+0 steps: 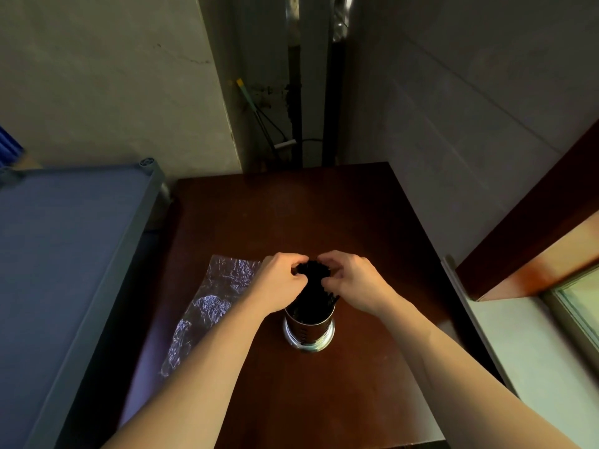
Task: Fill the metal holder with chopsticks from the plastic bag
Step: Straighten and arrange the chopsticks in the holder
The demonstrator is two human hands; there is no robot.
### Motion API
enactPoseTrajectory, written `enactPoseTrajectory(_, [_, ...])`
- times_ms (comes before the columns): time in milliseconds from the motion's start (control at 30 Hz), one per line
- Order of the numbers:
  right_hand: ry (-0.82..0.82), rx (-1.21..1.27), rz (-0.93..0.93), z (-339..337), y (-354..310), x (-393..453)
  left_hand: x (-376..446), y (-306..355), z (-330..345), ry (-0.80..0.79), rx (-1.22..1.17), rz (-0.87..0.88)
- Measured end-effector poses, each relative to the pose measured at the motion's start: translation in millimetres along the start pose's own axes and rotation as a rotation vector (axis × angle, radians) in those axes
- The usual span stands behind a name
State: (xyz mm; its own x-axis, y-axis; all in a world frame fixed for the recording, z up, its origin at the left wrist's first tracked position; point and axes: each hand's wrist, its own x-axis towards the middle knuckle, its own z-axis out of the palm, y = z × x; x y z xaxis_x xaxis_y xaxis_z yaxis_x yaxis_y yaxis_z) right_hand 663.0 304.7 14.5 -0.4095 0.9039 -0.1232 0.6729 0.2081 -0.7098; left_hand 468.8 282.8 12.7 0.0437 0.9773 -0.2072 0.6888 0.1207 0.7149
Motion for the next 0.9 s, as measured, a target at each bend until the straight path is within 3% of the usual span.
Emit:
enactPoseTrajectory(200, [0.167, 0.043, 0.055, 0, 10, -16, -10, -7, 2, -0.085, -0.088, 0.002])
enactPoseTrajectory(300, [0.136, 0.118, 0.084, 3, 16, -28, -14, -13, 5, -0.099, -0.075, -0.031])
enactPoseTrajectory(433, [0.029, 0.073, 0.120, 13, 18, -32, -14, -23, 12, -0.048, -0.068, -0.028])
enactPoseTrajectory(900, [0.259, -0.067, 0.003, 29, -24, -7, -15, -20, 0, 0.086, -0.144, 0.044])
